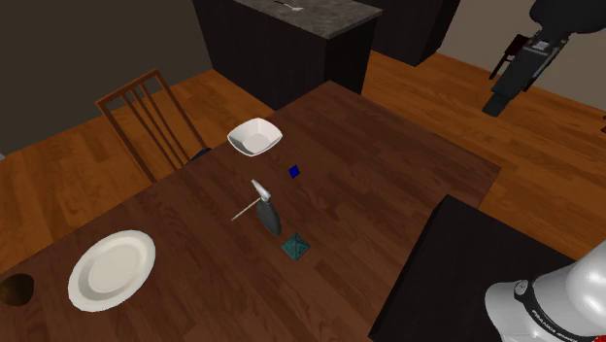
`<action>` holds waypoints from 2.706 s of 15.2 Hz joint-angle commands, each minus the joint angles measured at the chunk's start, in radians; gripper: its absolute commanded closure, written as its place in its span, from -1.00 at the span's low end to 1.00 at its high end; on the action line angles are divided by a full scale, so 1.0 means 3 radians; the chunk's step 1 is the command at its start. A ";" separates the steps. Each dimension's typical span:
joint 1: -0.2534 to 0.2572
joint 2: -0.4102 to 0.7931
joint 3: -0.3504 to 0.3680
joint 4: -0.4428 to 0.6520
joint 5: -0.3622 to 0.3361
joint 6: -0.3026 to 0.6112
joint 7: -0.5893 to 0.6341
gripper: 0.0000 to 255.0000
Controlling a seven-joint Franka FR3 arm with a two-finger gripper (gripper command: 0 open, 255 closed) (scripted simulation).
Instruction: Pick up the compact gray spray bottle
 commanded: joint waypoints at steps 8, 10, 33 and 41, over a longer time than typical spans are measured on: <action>0.0093 0.0614 0.0176 -0.0033 0.0152 0.0579 0.0278 -1.00; 0.0118 0.0815 0.0224 -0.0003 0.0186 0.0733 0.0351 -1.00; 0.0409 0.3556 0.0579 0.1584 0.0197 0.1710 0.1090 -1.00; 0.0576 0.4673 0.0585 0.2789 0.0137 0.1570 0.1260 -1.00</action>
